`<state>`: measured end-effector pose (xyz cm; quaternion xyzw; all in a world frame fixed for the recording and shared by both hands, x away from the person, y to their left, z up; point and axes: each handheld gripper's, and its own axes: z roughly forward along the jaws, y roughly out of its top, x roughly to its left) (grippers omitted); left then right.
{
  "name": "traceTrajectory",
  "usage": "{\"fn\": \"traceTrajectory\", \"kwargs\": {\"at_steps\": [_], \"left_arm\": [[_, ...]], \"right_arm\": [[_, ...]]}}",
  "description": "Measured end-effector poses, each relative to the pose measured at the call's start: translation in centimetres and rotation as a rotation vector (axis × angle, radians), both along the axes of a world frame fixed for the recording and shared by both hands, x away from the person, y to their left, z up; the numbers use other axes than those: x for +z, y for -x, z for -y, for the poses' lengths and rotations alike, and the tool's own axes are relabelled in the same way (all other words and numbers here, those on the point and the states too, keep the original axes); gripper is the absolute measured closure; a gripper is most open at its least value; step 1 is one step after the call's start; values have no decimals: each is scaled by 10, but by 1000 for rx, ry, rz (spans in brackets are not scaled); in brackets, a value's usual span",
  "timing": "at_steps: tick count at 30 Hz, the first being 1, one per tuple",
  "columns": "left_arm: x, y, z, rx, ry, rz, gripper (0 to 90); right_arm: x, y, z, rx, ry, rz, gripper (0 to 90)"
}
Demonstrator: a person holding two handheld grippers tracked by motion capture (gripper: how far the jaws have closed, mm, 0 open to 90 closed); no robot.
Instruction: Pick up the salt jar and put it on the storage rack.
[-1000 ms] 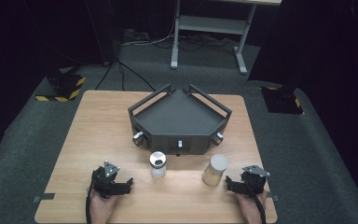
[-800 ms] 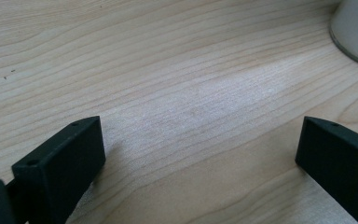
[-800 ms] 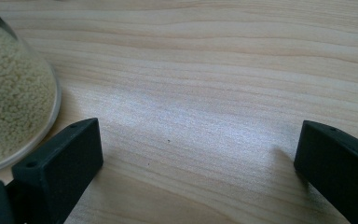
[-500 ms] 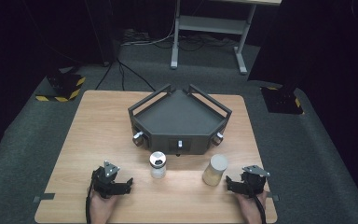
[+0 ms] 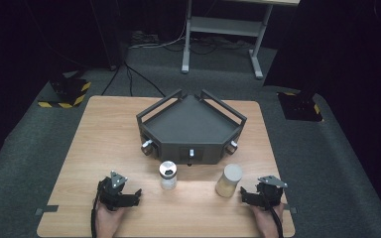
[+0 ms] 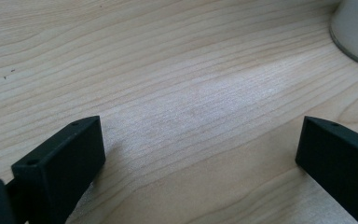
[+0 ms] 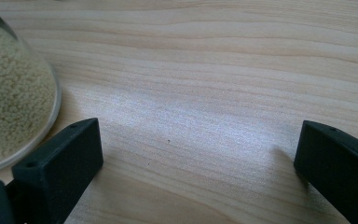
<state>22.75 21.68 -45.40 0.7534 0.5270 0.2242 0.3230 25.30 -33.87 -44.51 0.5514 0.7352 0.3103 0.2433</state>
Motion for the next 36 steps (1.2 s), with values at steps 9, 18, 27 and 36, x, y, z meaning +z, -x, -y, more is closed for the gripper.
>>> {"fn": "traceTrajectory", "kwargs": {"at_steps": [9, 18, 27, 36], "left_arm": [[0, 0, 0, 0, 0, -2, 12], [1, -2, 0, -2, 0, -6, 2], [2, -2, 2, 7, 0, -11, 2], [8, -3, 6, -16, 13, -12, 2]], "right_arm": [[0, 0, 0, 2, 0, 1, 13], [0, 0, 0, 3, -1, 2, 16], [0, 0, 0, 3, -1, 2, 16], [0, 0, 0, 3, -1, 2, 16]]}}
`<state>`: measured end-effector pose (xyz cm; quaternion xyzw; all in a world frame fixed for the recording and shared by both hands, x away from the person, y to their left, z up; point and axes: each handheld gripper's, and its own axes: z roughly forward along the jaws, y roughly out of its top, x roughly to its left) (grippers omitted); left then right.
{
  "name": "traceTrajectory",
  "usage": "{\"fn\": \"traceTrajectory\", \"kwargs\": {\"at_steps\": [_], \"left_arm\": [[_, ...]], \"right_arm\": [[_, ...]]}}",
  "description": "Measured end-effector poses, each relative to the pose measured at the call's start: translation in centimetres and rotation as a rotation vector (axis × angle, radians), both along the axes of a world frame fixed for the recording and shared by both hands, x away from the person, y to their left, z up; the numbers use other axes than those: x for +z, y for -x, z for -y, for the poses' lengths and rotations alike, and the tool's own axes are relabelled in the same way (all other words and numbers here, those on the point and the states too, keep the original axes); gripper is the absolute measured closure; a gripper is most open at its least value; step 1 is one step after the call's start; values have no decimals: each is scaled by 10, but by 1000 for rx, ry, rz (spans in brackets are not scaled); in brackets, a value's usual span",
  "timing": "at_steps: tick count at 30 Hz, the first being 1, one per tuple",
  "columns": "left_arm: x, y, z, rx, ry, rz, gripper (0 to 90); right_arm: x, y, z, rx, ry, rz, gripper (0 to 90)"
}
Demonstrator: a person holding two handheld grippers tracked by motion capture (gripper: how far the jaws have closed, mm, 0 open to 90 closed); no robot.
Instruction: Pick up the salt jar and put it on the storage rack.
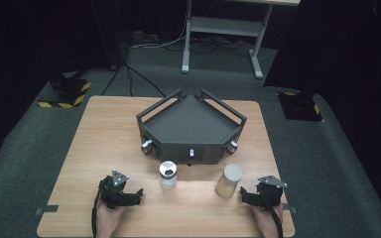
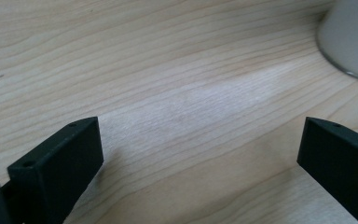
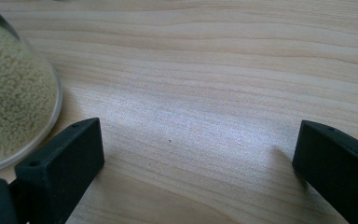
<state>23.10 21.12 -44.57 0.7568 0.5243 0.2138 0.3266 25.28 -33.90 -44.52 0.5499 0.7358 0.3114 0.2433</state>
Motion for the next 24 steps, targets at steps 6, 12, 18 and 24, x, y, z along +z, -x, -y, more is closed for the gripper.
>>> {"fn": "traceTrajectory", "kwargs": {"at_steps": [6, 12, 18, 24], "left_arm": [[5, 1, 9, -52, -12, 22, 2], [10, 0, 21, -126, -18, 32, 2], [13, -5, 37, -197, -14, 26, 3], [15, -11, 49, -224, -14, 30, 4]], "right_arm": [[0, 0, 0, 0, 0, 0, 17], [0, 0, 0, 3, 1, 2, 21], [0, 0, 0, 5, 0, 2, 26], [0, 1, 0, 6, 0, 2, 28]]}}
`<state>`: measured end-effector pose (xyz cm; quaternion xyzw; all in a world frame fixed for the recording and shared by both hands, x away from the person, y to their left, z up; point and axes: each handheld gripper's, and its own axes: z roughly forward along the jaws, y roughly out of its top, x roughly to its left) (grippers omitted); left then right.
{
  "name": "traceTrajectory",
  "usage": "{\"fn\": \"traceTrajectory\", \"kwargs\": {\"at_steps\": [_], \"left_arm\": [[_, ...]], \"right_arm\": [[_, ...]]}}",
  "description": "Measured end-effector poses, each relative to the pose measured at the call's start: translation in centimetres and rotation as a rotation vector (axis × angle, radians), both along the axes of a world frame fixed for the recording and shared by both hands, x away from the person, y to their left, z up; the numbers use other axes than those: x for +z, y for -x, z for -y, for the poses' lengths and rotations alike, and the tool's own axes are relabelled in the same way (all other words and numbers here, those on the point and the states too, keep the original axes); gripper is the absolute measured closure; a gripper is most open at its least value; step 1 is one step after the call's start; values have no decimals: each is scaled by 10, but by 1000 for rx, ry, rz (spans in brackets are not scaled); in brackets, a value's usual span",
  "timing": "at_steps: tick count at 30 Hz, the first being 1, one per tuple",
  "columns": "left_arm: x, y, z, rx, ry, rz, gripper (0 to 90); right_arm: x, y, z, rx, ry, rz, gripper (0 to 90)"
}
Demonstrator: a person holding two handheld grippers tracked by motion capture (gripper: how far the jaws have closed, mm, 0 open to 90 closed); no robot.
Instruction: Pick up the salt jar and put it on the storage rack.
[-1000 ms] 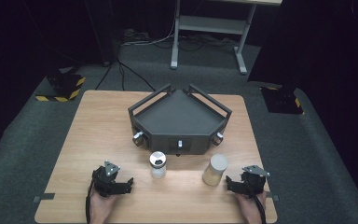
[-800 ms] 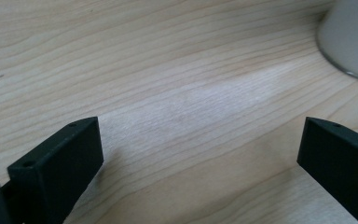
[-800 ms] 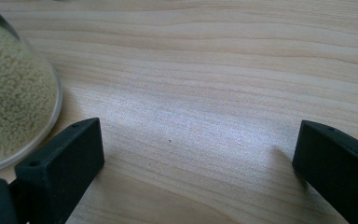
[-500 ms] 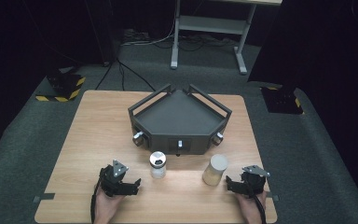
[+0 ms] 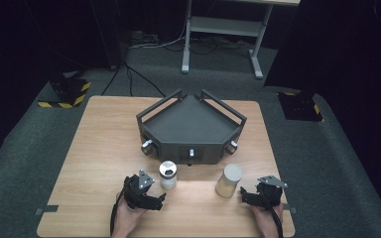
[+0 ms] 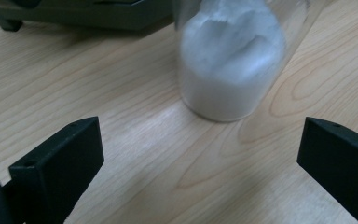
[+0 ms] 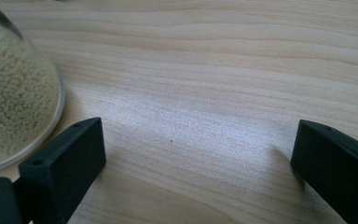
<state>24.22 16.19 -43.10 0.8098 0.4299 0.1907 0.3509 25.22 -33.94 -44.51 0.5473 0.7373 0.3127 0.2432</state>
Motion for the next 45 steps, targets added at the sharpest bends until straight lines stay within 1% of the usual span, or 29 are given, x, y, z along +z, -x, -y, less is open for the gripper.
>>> {"fn": "traceTrajectory", "kwargs": {"at_steps": [3, 4, 5, 6, 10, 11, 12, 14, 16, 17, 19, 20, 21, 22, 23, 24, 26, 27, 28, 29, 32, 33, 40, 45], "left_arm": [[-1, -2, 6, -7, 2, 3, 4], [-40, 17, 30, 216, 330, 86, 5], [-40, 17, 30, 216, 330, 86, 6], [-41, 17, 33, 223, 340, 87, 6], [-40, 11, 37, 220, 335, 79, 14], [-42, 10, 40, 230, 355, 86, 17], [-40, 7, 41, 224, 343, 85, 24], [-42, 5, 45, 236, 368, 100, 31], [-40, 2, 47, 235, 360, 94, 35], [-28, -5, 39, 163, 260, 66, 35], [-28, -6, 40, 162, 260, 66, 38], [-31, -7, 43, 164, 273, 71, 38], [-3, -22, 30, 7, 32, 11, 42], [-29, -10, 46, 151, 237, 64, 45], [-31, -10, 50, 166, 246, 66, 50], [-31, -10, 50, 166, 246, 66, 57], [-30, -12, 53, 176, 228, 61, 62], [-17, -22, 45, 75, 80, 43, 69], [-15, -23, 46, 74, 65, 35, 83], [-13, -26, 47, 61, 43, 31, 99], [-12, -27, 49, 55, 33, 30, 127], [-35, -15, 64, 198, 223, 76, 135], [-36, -15, 69, 208, 195, 82, 204], [-37, -15, 70, 214, 190, 89, 246]], "right_arm": [[0, 0, 0, 0, 0, 0, 28], [0, 0, 0, 0, 0, 0, 28], [0, 0, 0, 0, 0, 0, 28], [0, 0, 0, 0, 0, 0, 28], [0, 0, 0, 0, 0, 0, 29], [0, 0, 0, 0, 0, 0, 29], [0, 0, 0, 1, 0, 0, 30], [0, 0, 0, 1, 0, 0, 30], [0, 0, 0, 1, 0, 0, 30], [0, 0, 0, 1, 0, 1, 30], [0, 0, 0, 2, 0, 1, 31], [0, 0, 0, 2, 0, 1, 32], [0, 0, 0, 2, -1, 1, 32], [0, 0, 0, 2, 0, 1, 32], [0, 0, 0, 2, -1, 1, 32], [0, 0, 0, 2, -1, 1, 32], [0, 0, 0, 2, -1, 1, 32], [0, 0, 0, 2, -1, 1, 32], [0, 0, 0, 3, 0, 1, 32], [0, 0, 0, 2, -1, 1, 32], [0, 0, 0, 3, -1, 1, 33], [0, 0, 0, 4, -1, 2, 33], [0, 0, 0, 3, -1, 1, 33], [0, 0, 0, 2, -2, 1, 33]]}}
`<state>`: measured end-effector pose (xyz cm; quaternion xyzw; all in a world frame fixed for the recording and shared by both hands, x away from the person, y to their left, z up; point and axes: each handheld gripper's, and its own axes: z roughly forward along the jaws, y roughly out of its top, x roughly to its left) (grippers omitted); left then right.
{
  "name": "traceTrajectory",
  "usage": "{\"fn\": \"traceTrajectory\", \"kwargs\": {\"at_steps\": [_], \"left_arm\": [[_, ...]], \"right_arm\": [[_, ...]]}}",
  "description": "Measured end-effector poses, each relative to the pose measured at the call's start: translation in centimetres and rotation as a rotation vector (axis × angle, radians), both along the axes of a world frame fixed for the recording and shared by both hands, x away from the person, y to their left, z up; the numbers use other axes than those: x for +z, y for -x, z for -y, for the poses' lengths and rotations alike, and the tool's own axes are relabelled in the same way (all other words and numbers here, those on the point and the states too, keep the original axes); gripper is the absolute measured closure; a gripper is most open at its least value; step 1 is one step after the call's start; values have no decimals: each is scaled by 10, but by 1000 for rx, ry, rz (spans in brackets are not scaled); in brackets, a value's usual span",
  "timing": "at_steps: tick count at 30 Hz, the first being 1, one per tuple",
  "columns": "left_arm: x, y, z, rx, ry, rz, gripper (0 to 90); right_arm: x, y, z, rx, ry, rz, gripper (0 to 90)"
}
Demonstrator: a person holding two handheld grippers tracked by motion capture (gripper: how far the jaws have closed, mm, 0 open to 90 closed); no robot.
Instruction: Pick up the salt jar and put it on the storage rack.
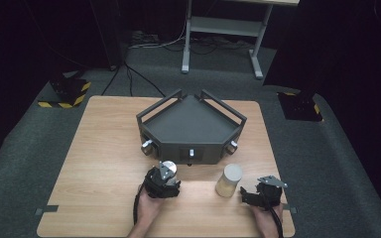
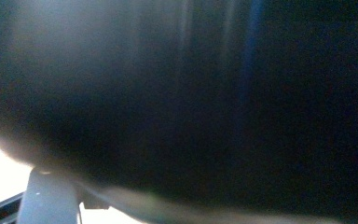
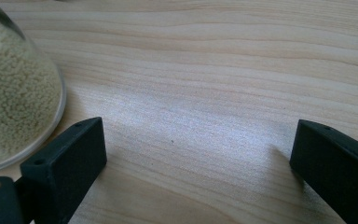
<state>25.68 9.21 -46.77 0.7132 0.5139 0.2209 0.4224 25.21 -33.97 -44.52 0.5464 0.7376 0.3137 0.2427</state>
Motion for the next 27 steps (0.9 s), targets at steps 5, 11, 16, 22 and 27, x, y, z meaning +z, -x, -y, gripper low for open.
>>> {"fn": "traceTrajectory", "kwargs": {"at_steps": [5, 11, 16, 22, 27], "left_arm": [[0, 0, 0, 2, 0, 1, 286], [-1, -1, -2, 5, 22, -2, 293], [-2, -2, -5, 6, 42, -8, 300], [-1, -2, -5, 7, 43, -10, 302], [-2, -1, -3, 15, 45, -7, 303]], "right_arm": [[0, 0, 0, 1, 1, 1, 33], [0, 0, 0, 1, 1, 1, 33], [0, 0, 0, 2, 1, 1, 33], [0, 0, 0, 2, 1, 1, 34], [0, 0, 0, 2, 1, 2, 35]]}}
